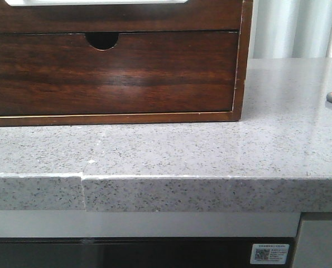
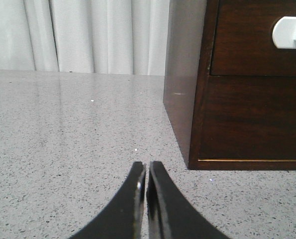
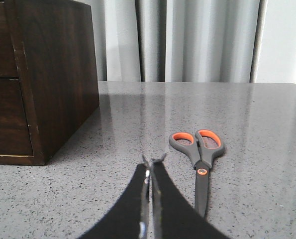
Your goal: Put scissors in drawer with both arms
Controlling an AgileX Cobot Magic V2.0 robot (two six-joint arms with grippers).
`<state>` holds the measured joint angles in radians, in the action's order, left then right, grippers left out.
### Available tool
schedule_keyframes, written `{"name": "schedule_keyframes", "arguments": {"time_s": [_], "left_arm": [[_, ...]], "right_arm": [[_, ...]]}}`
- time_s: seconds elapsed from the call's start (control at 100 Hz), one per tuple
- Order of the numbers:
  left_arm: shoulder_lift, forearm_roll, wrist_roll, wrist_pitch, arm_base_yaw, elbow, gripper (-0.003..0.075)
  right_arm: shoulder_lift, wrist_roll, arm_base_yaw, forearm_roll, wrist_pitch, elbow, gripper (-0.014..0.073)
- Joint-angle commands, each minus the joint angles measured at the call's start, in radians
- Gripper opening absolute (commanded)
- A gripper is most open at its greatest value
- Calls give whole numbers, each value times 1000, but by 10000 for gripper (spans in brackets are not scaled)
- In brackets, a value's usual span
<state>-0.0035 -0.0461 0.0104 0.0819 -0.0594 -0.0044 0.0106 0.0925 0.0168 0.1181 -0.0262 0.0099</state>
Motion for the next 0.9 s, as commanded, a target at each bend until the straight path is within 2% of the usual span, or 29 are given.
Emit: {"name": "schedule_keyframes", "arguments": {"time_s": [0.0,0.76,0.89], "left_arm": [[-31,-8,-10,-82,3,37,-20],[-31,-8,-10,-82,3,37,-20],[-31,-23,-10,-142,3,33,-20]], "right_arm": [[20,-1,-9,10,85,16,-69],[20,-1,-9,10,91,16,-69],[20,-1,-9,-4,100,6,-69]]}}
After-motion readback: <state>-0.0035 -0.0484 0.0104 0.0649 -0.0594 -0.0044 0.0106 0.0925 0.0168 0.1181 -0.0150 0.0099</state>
